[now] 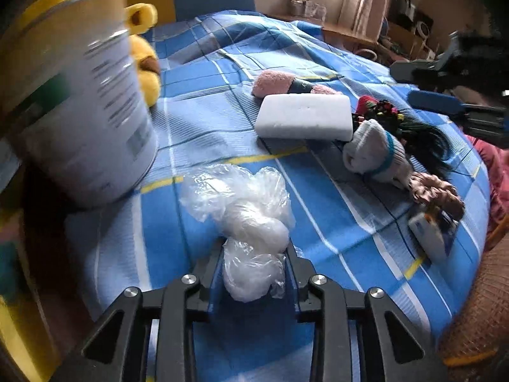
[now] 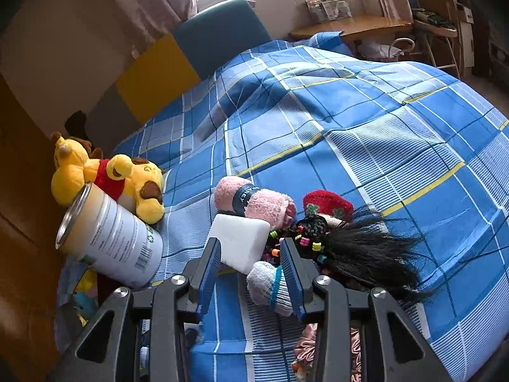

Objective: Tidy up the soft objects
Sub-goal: 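Grasp the white plastic bag with the left tool while the right tool grasps the white sponge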

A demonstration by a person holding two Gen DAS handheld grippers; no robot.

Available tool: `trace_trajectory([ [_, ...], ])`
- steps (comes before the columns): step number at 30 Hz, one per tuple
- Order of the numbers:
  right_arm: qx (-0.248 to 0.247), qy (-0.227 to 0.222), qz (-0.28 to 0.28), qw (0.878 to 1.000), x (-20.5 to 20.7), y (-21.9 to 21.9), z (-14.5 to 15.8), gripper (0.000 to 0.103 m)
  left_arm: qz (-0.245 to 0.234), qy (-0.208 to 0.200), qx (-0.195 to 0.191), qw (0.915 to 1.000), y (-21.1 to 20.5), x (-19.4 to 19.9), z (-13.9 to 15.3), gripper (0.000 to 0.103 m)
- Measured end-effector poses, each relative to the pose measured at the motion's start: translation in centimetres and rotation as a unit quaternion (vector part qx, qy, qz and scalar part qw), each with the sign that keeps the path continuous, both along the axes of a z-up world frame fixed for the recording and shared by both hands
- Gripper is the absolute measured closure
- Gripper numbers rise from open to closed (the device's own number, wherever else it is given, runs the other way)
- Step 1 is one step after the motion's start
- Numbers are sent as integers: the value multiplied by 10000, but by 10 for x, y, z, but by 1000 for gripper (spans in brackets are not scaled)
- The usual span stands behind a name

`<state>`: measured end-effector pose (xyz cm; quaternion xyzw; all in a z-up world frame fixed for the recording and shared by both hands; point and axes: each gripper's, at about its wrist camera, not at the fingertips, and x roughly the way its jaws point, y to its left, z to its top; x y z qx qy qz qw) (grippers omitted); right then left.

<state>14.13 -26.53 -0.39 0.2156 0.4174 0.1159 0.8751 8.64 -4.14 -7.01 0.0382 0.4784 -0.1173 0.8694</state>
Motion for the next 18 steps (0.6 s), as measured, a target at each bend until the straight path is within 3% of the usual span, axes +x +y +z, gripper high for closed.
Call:
trace_trajectory([
  [5, -400, 30, 752, 9964, 1, 27, -1, 64, -98, 78, -92, 9999, 13, -32, -3, 71],
  [7, -1024, -68, 1320, 9859, 5, 50, 3, 63, -193, -29, 2, 9998, 13, -40, -3, 70],
  [8, -1339, -142, 1619, 9776, 8, 60, 5, 58, -218, -65, 26, 9997, 11, -42, -4, 70],
  [9, -1635, -200, 1888, 9681, 9, 69, 6, 48, -213, -95, 23, 9997, 11, -43, -5, 70],
  [11, -2286, -197, 2419, 9428, 17, 89, 4, 38, -183, -80, -7, 9998, 13, -41, -5, 70],
  [17, -4106, 138, 3468, 8432, 52, 132, -21, 32, -171, -74, -32, 9998, 14, -40, -4, 70],
  [18, -4248, 186, 3511, 8342, 56, 136, -24, 32, -174, -79, -32, 9998, 15, -40, -4, 70],
])
